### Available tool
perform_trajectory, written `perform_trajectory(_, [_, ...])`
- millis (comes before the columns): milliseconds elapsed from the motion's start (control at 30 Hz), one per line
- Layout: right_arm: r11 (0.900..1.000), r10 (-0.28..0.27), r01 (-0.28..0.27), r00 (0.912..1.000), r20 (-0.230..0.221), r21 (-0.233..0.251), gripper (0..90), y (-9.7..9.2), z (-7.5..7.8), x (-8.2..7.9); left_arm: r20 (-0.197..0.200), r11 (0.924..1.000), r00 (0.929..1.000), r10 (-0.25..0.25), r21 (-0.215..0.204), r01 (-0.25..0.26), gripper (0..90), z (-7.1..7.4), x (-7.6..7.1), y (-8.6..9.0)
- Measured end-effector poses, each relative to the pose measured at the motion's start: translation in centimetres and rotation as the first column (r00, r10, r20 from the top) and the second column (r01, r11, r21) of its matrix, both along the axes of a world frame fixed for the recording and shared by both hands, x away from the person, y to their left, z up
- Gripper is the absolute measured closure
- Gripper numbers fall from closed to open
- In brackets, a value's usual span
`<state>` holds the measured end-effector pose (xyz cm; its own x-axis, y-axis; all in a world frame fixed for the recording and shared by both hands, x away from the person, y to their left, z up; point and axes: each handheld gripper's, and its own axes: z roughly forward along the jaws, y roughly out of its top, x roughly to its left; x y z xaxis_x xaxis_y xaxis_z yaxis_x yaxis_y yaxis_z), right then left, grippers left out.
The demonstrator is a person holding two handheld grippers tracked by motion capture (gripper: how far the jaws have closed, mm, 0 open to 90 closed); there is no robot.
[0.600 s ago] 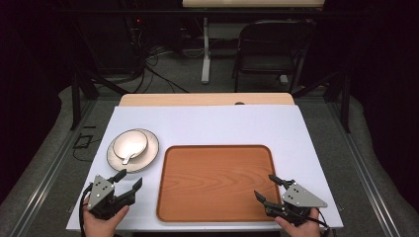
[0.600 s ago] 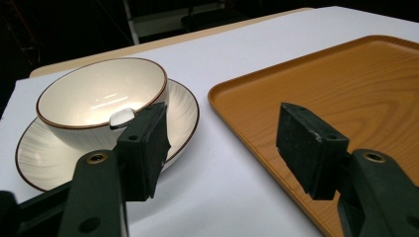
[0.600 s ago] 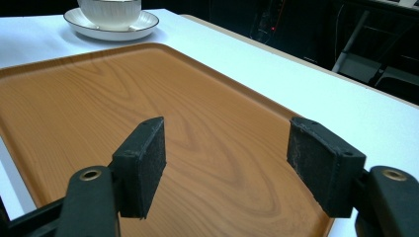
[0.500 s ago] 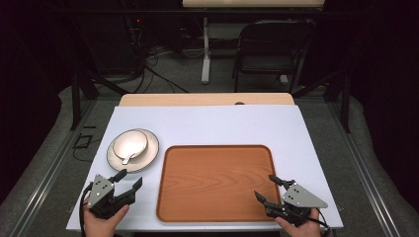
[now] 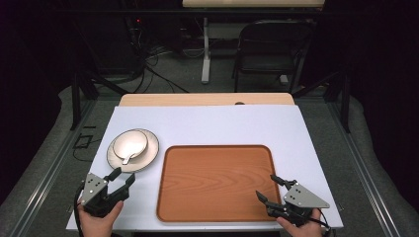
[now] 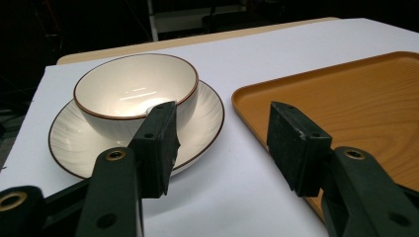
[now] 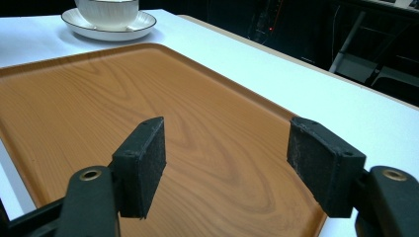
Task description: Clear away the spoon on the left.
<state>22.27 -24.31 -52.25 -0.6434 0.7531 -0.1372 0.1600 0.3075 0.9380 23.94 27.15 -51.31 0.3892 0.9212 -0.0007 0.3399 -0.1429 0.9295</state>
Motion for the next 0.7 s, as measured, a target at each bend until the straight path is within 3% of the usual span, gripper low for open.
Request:
perform_trajectory(200, [1.0000, 0.001, -0.001, 1.0000, -0.003, -0.001, 30.9, 0.1, 0.0, 0.1, -0.009, 0.9996, 0.9997, 0.024, -0.011, -0.024, 57.9, 0.3, 0.3, 0.1])
perform_trajectory(333, [1.0000, 0.000, 0.000, 1.0000, -0.003, -0.005, 30.9, 0.1, -0.1, 0.1, -0.030, 0.9989, 0.9986, 0.043, 0.021, -0.043, 58.6, 0.6, 0.6, -0.7])
perform_trajectory(367, [1.0000, -0.001, 0.001, 1.0000, -0.004, -0.004, 30.9, 0.1, -0.1, 0.1, -0.034, 0.9979, 0.9983, 0.048, 0.046, -0.047, 60.4, 0.8, 0.6, -0.8])
perform_trajectory(433, [1.0000, -0.002, 0.002, 1.0000, -0.005, -0.004, 31.0, 0.1, -0.1, 0.1, -0.025, 0.9972, 0.9983, 0.052, 0.055, -0.051, 65.9, 0.9, 0.7, -0.9])
perform_trajectory(467, [1.0000, -0.004, 0.004, 0.9999, -0.009, 0.000, 30.9, 0.1, -0.1, 0.1, -0.021, 0.9969, 0.9993, 0.032, 0.073, -0.030, 70.6, 1.3, 0.9, -1.1])
perform_trajectory(600, [1.0000, -0.003, 0.003, 0.9999, -0.011, -0.001, 30.9, 0.1, -0.1, 0.1, -0.013, 0.9929, 0.9993, 0.036, 0.114, -0.034, 73.5, 2.0, 1.5, -1.5])
perform_trajectory(700, [1.0000, -0.003, 0.003, 0.9999, -0.013, 0.000, 30.9, 0.0, -0.1, 0.1, -0.026, 0.9924, 0.9988, 0.041, 0.117, -0.038, 74.5, 2.3, 1.8, -1.7])
